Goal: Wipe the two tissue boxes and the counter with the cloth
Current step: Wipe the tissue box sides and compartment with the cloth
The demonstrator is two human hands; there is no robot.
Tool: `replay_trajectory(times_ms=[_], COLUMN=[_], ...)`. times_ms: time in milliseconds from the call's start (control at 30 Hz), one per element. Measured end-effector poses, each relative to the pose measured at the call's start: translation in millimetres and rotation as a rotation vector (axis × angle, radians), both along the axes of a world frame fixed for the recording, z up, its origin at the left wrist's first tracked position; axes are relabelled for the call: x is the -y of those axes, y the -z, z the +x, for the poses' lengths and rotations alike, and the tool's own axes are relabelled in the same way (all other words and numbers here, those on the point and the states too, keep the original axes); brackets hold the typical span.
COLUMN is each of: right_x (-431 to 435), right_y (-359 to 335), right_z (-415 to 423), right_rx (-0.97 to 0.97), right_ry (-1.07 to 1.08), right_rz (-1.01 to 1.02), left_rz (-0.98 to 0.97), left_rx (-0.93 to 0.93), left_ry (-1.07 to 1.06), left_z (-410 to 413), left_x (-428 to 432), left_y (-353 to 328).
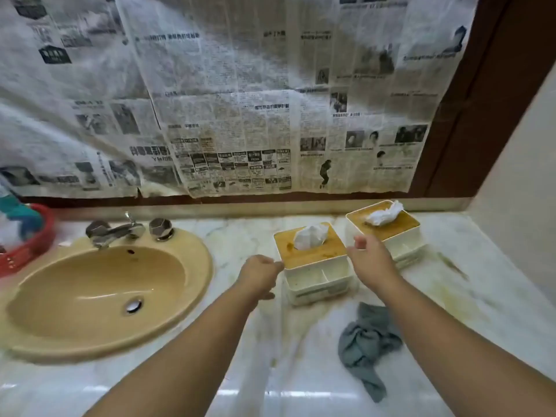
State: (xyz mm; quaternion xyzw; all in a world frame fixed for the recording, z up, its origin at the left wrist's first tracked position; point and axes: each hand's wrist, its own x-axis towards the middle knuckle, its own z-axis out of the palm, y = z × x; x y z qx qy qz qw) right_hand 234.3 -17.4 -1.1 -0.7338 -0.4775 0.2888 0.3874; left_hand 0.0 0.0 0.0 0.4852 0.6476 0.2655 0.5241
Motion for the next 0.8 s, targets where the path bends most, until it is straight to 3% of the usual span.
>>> replay_trajectory(times_ms=[167,467,633,800], right_x=[-0.3,-10.9,-20.7,-28.5], right_y=[24.3,45.9,42.9,34.5], right_z=[5.3,17.9,5.8,-5.6], right_rx=[0.036,-0.059,-0.08,-0.237], right_ry=[-0.028,-0.125,-0.259,-0.375], right_rz=[-0.05,-0.02,0.003,-0.039], left_rz=[0.032,0.18,0.137,0.088], left_rx=[0.174,-0.011,0.126,0.213], left_ry=[-0.301,-0.406,-0.568,-0.727], left_z=[20.3,23.8,21.1,31.6], left_x=[10.8,19.2,48.4,76.2], left_y=[17.1,50.6,42.7,43.8])
